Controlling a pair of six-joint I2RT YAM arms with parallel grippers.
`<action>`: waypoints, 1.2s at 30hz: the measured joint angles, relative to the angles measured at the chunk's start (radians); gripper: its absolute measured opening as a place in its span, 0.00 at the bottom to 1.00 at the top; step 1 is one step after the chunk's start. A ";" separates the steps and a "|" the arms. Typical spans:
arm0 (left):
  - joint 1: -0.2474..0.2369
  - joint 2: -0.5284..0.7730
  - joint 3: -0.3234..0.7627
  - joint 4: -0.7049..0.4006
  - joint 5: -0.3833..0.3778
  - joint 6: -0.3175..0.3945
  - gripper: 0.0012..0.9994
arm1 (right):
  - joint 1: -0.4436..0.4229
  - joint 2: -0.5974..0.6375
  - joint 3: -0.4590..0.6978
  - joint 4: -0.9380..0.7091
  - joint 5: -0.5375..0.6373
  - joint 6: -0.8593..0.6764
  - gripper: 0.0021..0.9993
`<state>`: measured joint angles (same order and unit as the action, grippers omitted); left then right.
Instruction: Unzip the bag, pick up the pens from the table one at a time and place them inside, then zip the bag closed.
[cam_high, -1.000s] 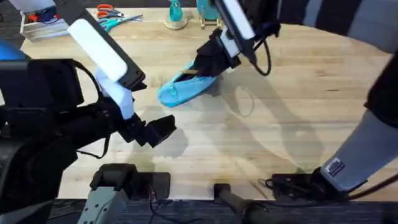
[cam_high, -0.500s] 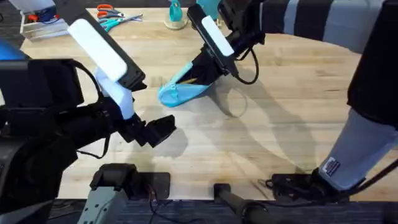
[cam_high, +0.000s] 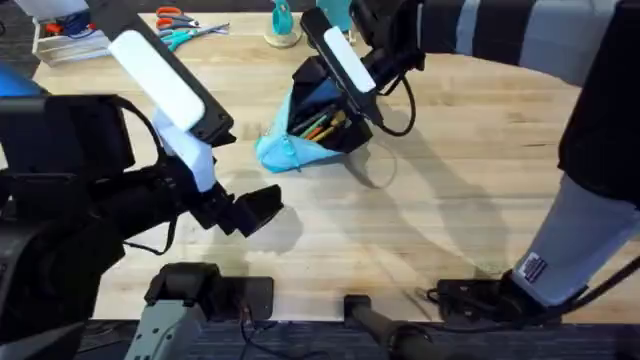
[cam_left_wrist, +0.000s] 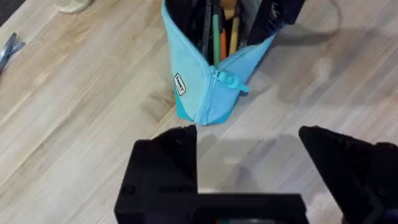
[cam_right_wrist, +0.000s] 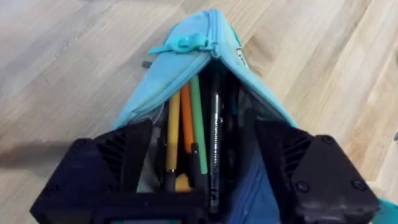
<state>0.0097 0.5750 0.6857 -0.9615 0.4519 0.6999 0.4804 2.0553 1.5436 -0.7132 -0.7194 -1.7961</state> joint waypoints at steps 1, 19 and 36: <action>0.000 0.000 0.000 0.000 0.000 0.000 0.99 | 0.000 0.000 0.000 0.000 0.001 0.000 1.00; 0.000 0.000 0.000 0.000 0.000 0.000 0.99 | -0.002 -0.041 0.031 -0.014 -0.010 0.161 1.00; 0.000 0.000 0.000 0.000 0.000 0.000 0.99 | -0.018 -0.124 0.340 -0.178 0.153 0.805 1.00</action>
<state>0.0097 0.5751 0.6857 -0.9615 0.4519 0.6998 0.4625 1.9312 1.8835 -0.8912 -0.5668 -0.9907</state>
